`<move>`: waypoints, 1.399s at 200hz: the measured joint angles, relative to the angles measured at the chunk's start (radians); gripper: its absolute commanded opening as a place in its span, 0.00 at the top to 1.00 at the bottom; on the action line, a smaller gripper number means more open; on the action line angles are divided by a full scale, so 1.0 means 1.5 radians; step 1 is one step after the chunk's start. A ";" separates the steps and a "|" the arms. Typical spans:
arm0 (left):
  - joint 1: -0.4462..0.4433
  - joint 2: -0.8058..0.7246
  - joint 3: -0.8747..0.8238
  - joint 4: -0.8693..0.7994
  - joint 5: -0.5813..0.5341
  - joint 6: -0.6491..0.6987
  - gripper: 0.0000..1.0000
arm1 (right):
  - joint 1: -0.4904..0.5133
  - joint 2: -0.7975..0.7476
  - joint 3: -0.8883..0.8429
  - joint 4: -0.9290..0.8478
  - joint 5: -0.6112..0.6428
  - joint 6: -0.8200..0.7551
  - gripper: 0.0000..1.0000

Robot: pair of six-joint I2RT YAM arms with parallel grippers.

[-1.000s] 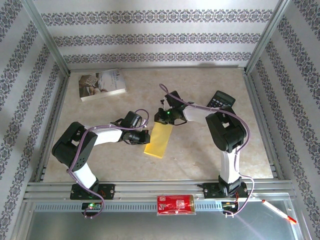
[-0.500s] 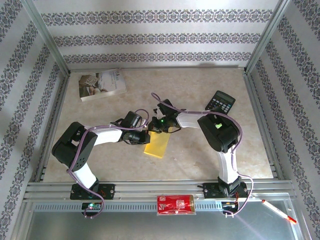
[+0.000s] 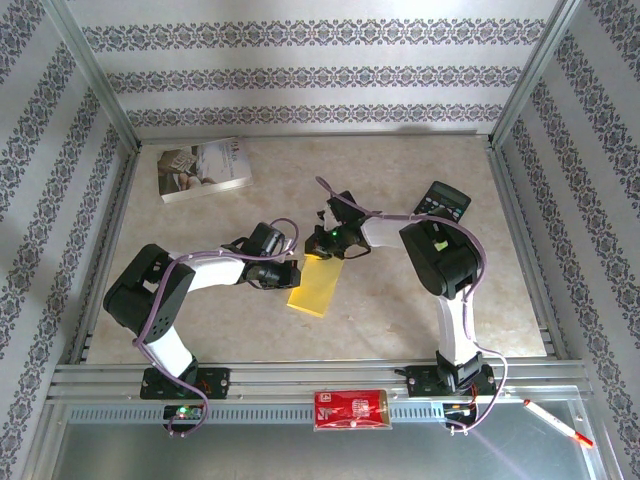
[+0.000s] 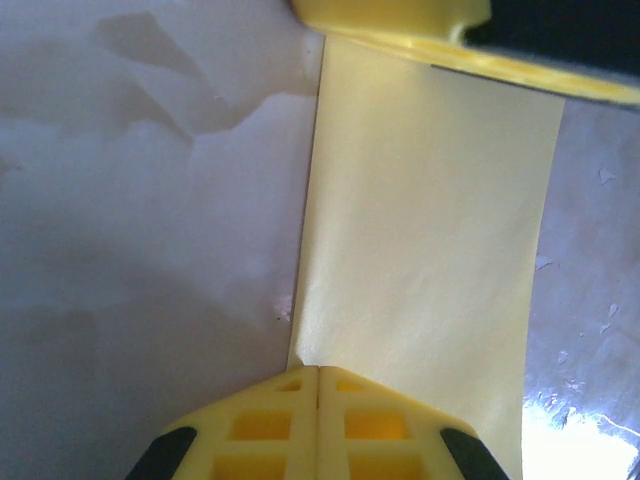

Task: Fold a paper plane with a square sheet of paper (pick it up from the middle)
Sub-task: Fold the square sheet of paper in half at the center of the table.

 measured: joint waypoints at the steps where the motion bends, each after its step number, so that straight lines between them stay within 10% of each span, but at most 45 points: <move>1: 0.000 0.000 0.000 0.000 0.000 0.000 1.00 | -0.001 0.001 0.002 -0.001 -0.001 -0.001 1.00; 280: -0.013 0.001 -0.006 0.031 -0.019 -0.002 1.00 | -0.068 0.066 0.139 -0.106 0.018 -0.006 1.00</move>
